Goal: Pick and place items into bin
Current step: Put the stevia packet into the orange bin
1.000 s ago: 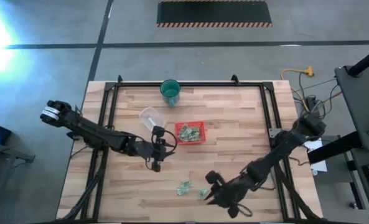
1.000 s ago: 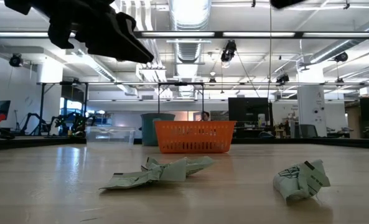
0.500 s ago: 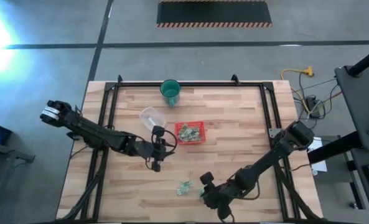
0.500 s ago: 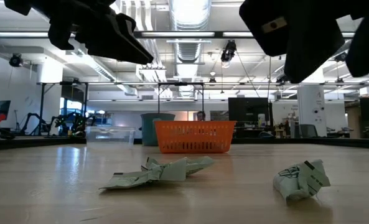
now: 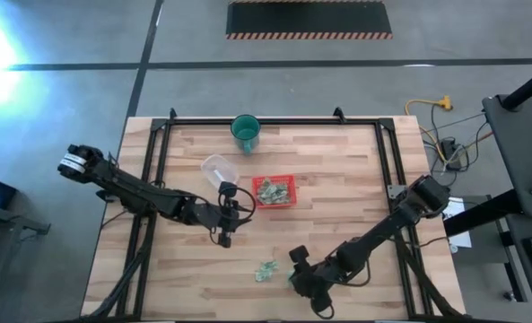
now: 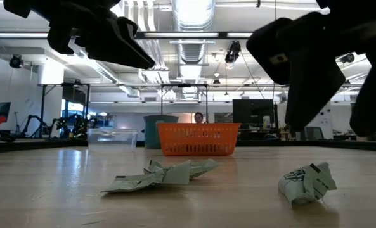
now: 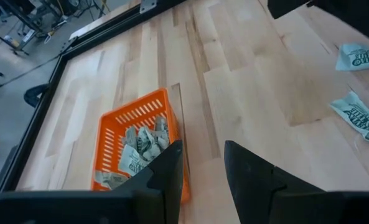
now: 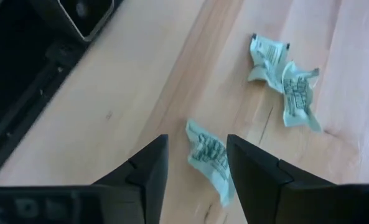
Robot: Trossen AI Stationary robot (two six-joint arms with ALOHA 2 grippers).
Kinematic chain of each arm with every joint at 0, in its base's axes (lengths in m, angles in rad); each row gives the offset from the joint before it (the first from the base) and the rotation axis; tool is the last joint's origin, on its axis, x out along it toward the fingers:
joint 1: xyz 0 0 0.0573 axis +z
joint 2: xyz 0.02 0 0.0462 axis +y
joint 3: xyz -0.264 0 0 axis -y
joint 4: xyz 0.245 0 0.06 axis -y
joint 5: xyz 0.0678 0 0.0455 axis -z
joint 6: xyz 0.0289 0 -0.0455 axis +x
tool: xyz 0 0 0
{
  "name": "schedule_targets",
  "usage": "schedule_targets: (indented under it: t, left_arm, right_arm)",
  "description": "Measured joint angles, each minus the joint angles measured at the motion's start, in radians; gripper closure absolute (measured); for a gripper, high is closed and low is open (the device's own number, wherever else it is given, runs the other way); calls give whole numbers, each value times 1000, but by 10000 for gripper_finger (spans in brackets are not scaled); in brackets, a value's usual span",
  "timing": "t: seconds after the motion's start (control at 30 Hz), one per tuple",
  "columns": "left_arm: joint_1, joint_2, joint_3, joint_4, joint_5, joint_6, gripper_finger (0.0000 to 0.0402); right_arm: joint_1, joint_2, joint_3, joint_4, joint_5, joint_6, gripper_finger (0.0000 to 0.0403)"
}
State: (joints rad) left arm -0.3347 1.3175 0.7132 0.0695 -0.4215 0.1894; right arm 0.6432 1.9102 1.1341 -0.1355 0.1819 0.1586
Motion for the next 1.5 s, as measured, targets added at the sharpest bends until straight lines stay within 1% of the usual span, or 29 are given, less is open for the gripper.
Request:
schedule_targets:
  t: [0.23, 0.5, 0.7, 1.0, 1.1, 1.43, 1.5]
  left_arm:
    - [0, 0, 0, -1, 0, 0, 301]
    - [0, 0, 0, -2, 0, 0, 301]
    - [0, 0, 0, -3, 0, 0, 301]
    - [0, 0, 0, -3, 0, 0, 301]
    - [0, 0, 0, -4, 0, 0, 301]
    - [0, 0, 0, -4, 0, 0, 301]
    - [0, 0, 0, -4, 0, 0, 301]
  right_arm:
    - [-5, 27, -14, 72, -2, -9, 259]
    - [-18, 68, -12, 87, -10, -49, 257]
    - [-20, 66, -15, 86, -7, -66, 271]
    - [-20, 68, -29, 86, -7, -75, 302]
    - [-22, 68, -30, 86, -7, -100, 315]
    - [-24, 68, -31, 86, -7, -161, 384]
    - [-24, 68, -31, 86, -3, -167, 391]
